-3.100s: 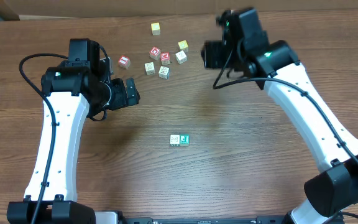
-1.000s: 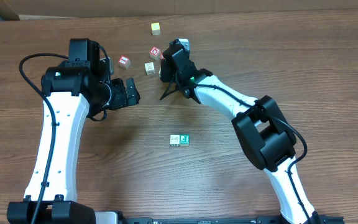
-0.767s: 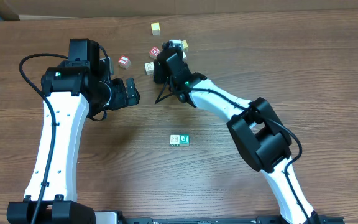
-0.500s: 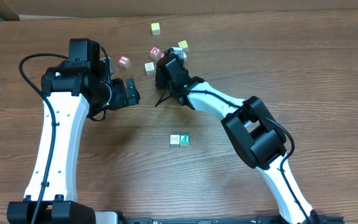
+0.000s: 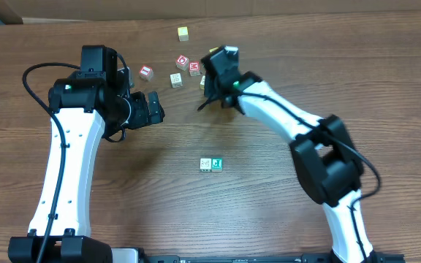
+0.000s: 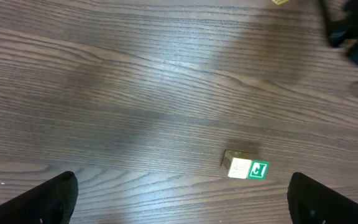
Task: Flip 5 blocks
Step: 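Lower the right gripper onto the cream tree-picture block and grasp it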
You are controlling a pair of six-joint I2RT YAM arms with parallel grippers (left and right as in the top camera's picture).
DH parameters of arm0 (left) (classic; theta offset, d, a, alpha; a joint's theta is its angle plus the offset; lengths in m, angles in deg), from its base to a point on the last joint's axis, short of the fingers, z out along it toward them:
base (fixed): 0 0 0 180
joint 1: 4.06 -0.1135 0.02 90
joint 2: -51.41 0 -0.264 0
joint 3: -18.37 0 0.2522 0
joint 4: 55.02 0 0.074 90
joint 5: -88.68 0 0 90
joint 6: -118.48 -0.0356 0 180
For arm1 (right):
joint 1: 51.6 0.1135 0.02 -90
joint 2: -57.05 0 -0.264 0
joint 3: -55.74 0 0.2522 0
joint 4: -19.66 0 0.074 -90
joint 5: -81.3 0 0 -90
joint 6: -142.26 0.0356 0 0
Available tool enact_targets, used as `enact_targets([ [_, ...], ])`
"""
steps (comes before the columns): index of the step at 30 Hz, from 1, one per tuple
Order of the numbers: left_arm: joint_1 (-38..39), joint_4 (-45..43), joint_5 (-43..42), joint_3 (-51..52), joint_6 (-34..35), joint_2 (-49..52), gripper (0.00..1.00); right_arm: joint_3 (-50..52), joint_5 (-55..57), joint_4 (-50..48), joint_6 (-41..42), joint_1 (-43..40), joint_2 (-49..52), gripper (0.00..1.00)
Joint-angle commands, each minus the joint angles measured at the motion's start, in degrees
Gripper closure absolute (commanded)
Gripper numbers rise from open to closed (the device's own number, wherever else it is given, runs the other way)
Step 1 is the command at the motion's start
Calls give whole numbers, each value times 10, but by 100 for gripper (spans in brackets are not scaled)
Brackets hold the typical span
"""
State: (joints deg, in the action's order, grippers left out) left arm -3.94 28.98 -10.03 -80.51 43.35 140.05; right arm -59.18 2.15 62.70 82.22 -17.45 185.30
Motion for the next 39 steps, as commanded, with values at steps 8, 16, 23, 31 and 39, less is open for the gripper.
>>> enact_targets([
  [8, -1, -2, 2, -13, -1, 2, 0, 0, -92, -17, -51, 2, -62, 31],
  [16, -1, -2, 2, -13, -1, 2, 0, 0, -3, -96, -9, 21, 20, 31],
  [23, -1, -2, 2, -13, -1, 2, 0, 0, 13, -140, 20, 23, 81, 27],
  [31, -1, -2, 2, -13, 0, 2, 0, -1, 13, -156, 20, 18, 101, 44],
  [39, -1, -2, 2, -13, -1, 2, 0, -1, 14, -126, 15, 17, 66, 58],
])
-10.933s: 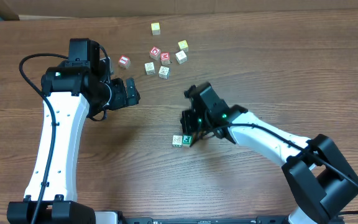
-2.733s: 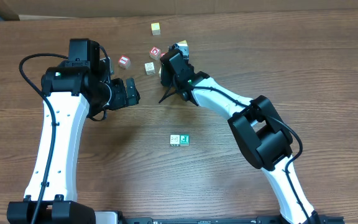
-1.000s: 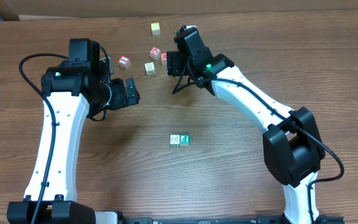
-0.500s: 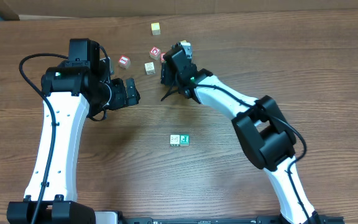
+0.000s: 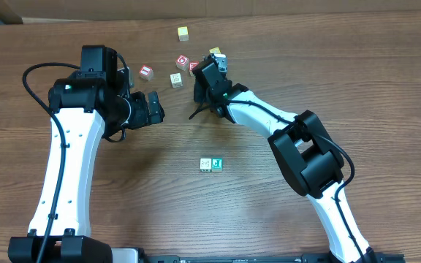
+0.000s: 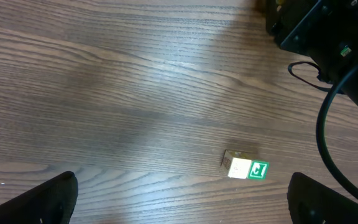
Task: Flip 5 blocks
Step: 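Lower the right gripper onto the cream tree-picture block and grasp it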
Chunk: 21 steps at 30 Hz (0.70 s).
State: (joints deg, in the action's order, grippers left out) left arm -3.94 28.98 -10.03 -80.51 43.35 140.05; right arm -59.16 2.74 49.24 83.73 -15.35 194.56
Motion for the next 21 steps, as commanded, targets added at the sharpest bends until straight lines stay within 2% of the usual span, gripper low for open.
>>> enact_targets([
  [1, -1, -2, 2, -13, -1, 2, 0, -1, 7, 12, 0, -4, -32, 60],
  [5, -1, -2, 2, -13, -1, 2, 0, -1, 7, 34, -4, -4, -52, 70],
  [13, -1, -2, 2, -13, -1, 2, 0, -1, 4, 58, -17, -4, -85, 68],
  [21, -1, -2, 2, -13, -1, 2, 0, -1, -66, 160, -16, 0, -103, 72],
])
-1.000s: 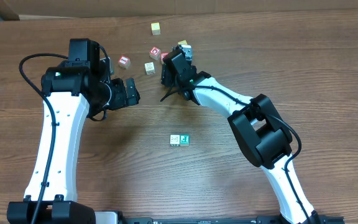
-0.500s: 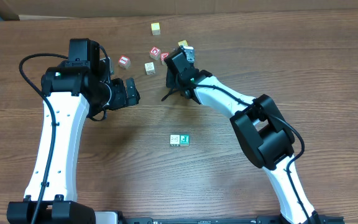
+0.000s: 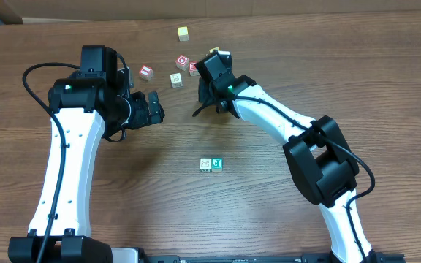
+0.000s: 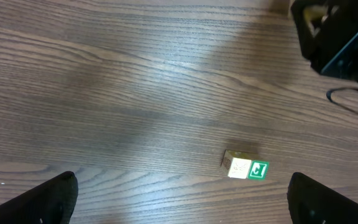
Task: Flip 5 blocks
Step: 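Lower the right gripper onto the cream tree-picture block and grasp it, then carry the tree block forward beside the E block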
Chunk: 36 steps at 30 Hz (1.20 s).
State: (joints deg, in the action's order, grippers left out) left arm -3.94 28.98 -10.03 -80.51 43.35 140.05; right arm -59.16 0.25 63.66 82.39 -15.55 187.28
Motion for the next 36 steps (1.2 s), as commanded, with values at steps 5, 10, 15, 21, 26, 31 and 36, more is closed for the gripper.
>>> enact_targets([
  [5, -1, -2, 2, -13, -1, 2, 0, -1, -85, 105, -3, 2, -74, 78],
  [10, -1, -2, 2, -13, -1, 2, 0, -1, -101, 246, -3, 2, -131, 82],
  [15, -1, -2, 2, -13, -1, 2, 0, -1, -117, 378, 1, 3, -148, 82],
  [21, -1, -2, 2, -13, -1, 2, 0, 50, -187, 441, -3, 6, -148, 83],
  [26, -1, -2, 2, -13, -1, 2, 0, 113, -194, 429, -3, 17, -148, 83],
  [31, -1, -2, 2, -13, 0, 2, 0, 159, -224, 382, -3, 26, -148, 83],
  [36, -1, -2, 2, -13, -1, 2, 0, 185, -224, 357, -1, 28, -148, 82],
])
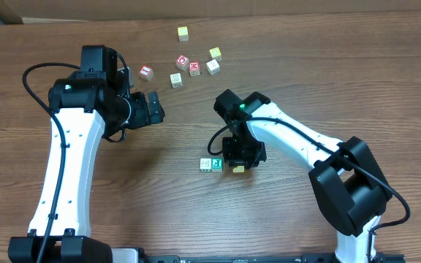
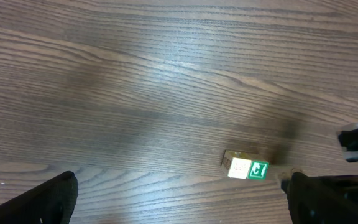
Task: Flip 5 blocks
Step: 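Carry the tree block forward beside the E block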
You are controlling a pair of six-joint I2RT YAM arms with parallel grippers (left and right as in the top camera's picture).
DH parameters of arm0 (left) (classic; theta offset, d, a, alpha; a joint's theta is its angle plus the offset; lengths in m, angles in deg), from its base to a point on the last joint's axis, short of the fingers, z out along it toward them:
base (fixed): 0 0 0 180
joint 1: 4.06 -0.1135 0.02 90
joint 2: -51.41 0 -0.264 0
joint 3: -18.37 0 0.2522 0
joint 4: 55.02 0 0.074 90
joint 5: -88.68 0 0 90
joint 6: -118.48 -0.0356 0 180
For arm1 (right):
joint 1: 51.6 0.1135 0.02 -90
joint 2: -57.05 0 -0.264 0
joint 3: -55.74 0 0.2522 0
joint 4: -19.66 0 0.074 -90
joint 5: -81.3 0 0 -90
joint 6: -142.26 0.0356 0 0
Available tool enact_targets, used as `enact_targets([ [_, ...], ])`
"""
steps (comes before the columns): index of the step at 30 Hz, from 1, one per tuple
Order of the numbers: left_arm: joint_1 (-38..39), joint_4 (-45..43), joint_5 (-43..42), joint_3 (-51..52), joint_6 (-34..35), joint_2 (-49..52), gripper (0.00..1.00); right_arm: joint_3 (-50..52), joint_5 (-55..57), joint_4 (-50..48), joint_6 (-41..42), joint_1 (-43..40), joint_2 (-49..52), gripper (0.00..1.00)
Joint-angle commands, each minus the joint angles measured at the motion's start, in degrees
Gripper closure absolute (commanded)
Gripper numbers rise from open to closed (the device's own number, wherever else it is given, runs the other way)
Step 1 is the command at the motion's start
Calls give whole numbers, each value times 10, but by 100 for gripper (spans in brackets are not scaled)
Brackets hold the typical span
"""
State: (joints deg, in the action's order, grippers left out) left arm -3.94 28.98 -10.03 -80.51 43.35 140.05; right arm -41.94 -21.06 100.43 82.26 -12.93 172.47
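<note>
Two blocks lie side by side mid-table, a white one [image 1: 205,164] [image 2: 237,167] and a green one [image 1: 217,164] [image 2: 259,169]. My right gripper [image 1: 240,162] is low just right of them. It looks shut on a small yellow block [image 1: 237,169] that shows at its tip. Its dark body shows at the right edge of the left wrist view. My left gripper [image 1: 152,108] [image 2: 179,199] hangs open above bare wood, well clear of the pair. At the back lie several more blocks, red [image 1: 183,62], white [image 1: 212,66] and yellow [image 1: 215,52].
More loose blocks lie at the back: a yellow one [image 1: 183,33] farthest, a red one [image 1: 146,71] close to my left arm and a pale one [image 1: 175,79]. The brown wooden table [image 1: 86,212] meets a cardboard wall along its far side.
My right gripper has moved from the block cluster at the back to mid-table, just right of the green block, with a yellow block at its tip. The left arm has not moved.
My right gripper stayed over the right side of the back cluster through all three earlier moments, shifting slightly. The white and green blocks lay mid-table throughout. Now the right gripper is beside them with a yellow block. The left gripper stayed open and still.
</note>
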Motion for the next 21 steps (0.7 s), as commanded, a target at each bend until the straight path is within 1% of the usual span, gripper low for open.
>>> enact_targets([
  [1, -1, -2, 2, -13, -1, 2, 0, 17, -11, -17, 0, 2, 0, 82],
  [4, -1, -2, 2, -13, -1, 2, 0, 22, -15, -33, 0, 2, 0, 82],
  [7, -1, -2, 2, -13, 0, 2, 0, 22, -24, -36, 0, 2, 0, 71],
  [14, -1, -2, 2, -13, -1, 2, 0, 22, -23, -36, 0, 2, 0, 56],
  [17, -1, -2, 2, -13, -1, 2, 0, 21, -24, -36, 0, 2, 0, 53],
  [21, -1, -2, 2, -13, -1, 2, 0, 10, -23, -33, 0, -2, 0, 53],
])
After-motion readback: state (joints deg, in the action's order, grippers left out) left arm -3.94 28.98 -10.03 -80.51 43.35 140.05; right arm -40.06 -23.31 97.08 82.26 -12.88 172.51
